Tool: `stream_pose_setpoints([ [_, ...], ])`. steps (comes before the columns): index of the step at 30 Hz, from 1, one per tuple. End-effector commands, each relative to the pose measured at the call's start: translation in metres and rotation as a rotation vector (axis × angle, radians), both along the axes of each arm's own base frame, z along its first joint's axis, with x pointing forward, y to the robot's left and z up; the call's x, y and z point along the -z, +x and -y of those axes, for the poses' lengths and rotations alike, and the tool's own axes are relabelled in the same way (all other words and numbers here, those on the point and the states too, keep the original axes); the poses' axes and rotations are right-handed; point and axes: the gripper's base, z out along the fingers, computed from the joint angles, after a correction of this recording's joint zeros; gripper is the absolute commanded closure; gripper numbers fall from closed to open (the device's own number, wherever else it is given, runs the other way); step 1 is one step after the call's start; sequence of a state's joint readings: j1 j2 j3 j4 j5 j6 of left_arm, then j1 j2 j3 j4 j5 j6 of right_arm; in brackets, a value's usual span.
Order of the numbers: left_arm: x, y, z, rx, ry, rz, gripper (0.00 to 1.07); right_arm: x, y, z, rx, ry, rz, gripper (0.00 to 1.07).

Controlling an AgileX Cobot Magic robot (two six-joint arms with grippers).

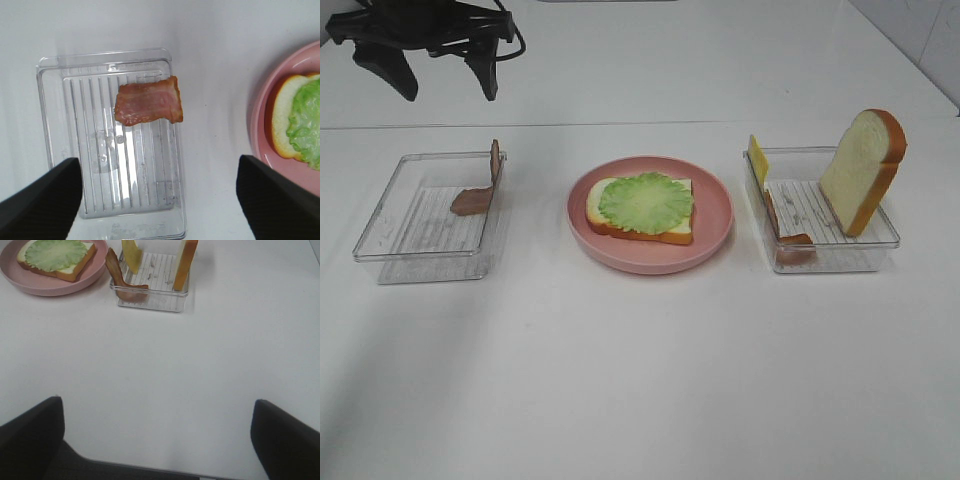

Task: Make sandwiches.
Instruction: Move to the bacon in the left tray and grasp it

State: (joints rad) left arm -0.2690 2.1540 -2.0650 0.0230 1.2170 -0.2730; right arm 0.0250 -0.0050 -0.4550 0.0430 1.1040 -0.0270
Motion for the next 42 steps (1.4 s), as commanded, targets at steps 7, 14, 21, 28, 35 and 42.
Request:
stream_pose_setpoints([
  [7, 0.036, 0.007, -0.008, -0.018, 0.0, -0.13, 0.3, 0.001, -0.004, 0.0, 0.001, 0.007, 0.034, 0.09],
  [14, 0.061, 0.023, -0.003, -0.027, -0.014, -0.13, 0.3, 0.001, -0.004, 0.0, 0.001, 0.007, 0.034, 0.09],
  [21, 0.076, 0.037, 0.003, -0.044, -0.043, -0.138, 0.3, 0.001, -0.004, 0.0, 0.001, 0.007, 0.034, 0.09],
  [28, 0.086, 0.041, 0.006, -0.046, -0.065, -0.14, 0.3, 0.001, -0.004, 0.0, 0.001, 0.007, 0.034, 0.09],
  [35, 0.091, 0.043, 0.005, -0.067, -0.052, -0.134, 0.43, 0.001, -0.004, 0.0, 0.001, 0.007, 0.034, 0.09],
  [42, 0.105, 0.046, 0.005, -0.101, -0.053, -0.152, 0.69, 0.001, -0.004, 0.0, 0.001, 0.007, 0.034, 0.09],
])
